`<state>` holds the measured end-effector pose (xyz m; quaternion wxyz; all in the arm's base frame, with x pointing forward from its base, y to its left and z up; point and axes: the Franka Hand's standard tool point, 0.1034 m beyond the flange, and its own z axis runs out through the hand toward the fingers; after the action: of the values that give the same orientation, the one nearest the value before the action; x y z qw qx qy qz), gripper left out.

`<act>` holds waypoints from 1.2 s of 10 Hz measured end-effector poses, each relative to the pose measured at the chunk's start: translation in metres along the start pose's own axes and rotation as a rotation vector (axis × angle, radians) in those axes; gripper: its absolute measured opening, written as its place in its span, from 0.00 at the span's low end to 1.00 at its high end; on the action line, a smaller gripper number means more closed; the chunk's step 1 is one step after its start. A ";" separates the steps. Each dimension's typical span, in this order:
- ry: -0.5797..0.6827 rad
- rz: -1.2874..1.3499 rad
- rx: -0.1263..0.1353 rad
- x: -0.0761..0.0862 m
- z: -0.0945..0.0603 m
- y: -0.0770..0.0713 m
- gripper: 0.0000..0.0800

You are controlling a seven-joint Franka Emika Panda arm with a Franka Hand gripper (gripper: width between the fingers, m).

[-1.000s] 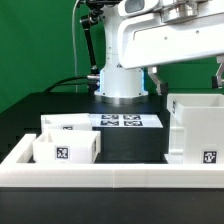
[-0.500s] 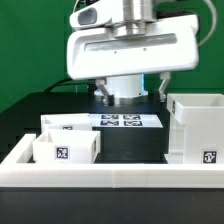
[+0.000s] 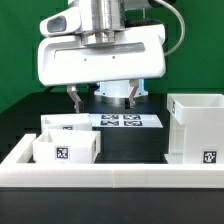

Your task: Assemble drawer

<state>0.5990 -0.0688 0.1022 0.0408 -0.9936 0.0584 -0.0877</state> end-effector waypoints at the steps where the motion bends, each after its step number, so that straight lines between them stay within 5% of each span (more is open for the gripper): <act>1: -0.002 0.001 0.000 0.000 0.000 0.000 0.81; 2: -0.065 0.013 0.015 -0.008 0.004 0.005 0.81; 6: -0.164 0.071 0.007 -0.039 0.036 0.025 0.81; 12: -0.157 0.050 -0.003 -0.045 0.043 0.030 0.81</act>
Offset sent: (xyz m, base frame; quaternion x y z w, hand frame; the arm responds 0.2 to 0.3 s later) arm -0.0225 -0.0208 -0.0280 0.0053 -0.0893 0.0359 0.9953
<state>0.5592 -0.0896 0.0493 0.0461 -0.9957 0.0799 -0.0081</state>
